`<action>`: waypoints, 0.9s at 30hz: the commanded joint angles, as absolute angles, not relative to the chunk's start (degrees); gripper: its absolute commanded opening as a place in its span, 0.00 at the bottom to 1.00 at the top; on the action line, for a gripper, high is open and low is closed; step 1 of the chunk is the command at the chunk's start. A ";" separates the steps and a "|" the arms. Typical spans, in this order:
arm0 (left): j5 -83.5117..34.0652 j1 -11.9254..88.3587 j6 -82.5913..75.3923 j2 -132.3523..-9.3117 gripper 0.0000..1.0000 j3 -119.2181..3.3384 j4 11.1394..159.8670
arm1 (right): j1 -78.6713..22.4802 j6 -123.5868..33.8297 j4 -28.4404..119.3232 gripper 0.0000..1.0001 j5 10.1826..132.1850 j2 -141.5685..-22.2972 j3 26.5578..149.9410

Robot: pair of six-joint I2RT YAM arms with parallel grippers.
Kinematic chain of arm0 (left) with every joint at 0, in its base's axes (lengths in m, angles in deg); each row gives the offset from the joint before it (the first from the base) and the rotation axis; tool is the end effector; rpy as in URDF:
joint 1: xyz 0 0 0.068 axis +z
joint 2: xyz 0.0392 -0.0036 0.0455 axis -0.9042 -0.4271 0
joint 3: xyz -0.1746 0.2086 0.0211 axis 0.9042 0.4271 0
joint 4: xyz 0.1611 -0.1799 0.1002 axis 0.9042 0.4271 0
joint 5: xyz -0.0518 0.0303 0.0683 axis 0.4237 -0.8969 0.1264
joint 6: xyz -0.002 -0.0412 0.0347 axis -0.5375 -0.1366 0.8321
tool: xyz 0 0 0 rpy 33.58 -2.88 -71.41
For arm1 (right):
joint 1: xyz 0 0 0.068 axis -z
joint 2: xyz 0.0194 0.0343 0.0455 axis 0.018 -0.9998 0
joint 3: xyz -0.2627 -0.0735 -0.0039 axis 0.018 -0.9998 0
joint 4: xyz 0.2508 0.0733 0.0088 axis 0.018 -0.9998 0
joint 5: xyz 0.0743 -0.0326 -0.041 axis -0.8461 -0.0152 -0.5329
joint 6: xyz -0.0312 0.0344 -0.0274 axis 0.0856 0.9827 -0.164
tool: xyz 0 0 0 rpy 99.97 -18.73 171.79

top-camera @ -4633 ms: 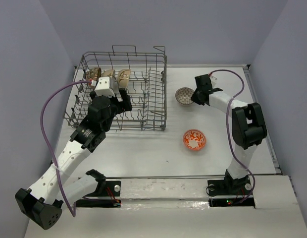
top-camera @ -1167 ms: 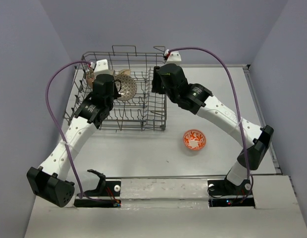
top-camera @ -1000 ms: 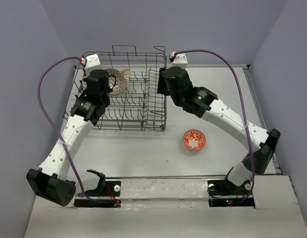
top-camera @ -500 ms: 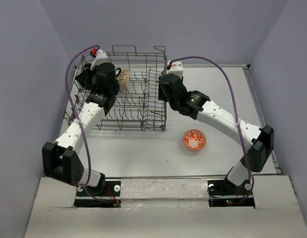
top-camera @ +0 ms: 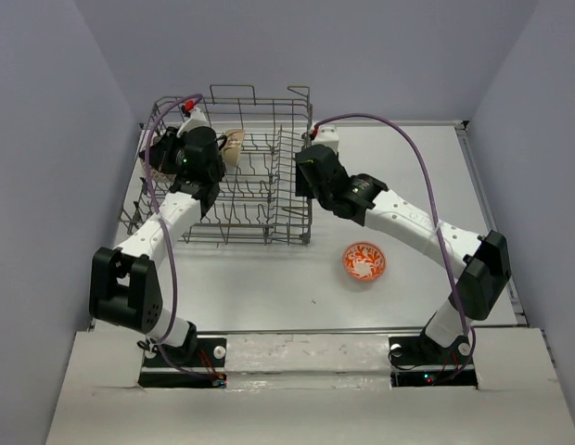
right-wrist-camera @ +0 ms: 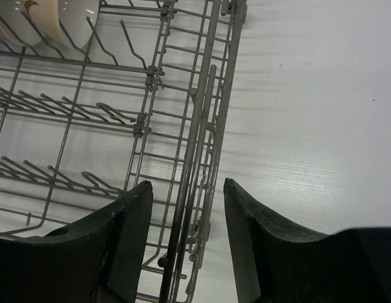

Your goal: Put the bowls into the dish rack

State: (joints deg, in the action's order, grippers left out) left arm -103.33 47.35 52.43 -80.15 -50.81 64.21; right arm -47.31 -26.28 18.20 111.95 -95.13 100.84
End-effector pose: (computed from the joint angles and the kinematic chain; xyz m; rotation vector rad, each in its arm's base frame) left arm 0.3273 -0.0672 0.3559 -0.1787 1.6911 1.2708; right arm 0.2644 0.2679 0.3528 -0.0884 2.0590 0.1668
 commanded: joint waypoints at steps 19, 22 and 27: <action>-102.16 46.79 63.00 -83.93 0.00 -44.48 56.49 | -41.24 -24.97 24.42 0.44 101.33 -95.16 99.54; -101.98 46.79 63.35 -84.20 0.00 -44.48 56.23 | -39.93 -24.80 24.59 0.36 99.84 -95.25 99.89; -101.45 46.79 63.27 -84.55 0.00 -44.66 55.97 | -37.47 -24.45 24.59 0.13 96.14 -96.39 101.38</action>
State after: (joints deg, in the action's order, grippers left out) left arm -100.66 47.09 61.93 -85.71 -44.29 60.49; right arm -40.55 -23.81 22.94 97.37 -95.22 99.77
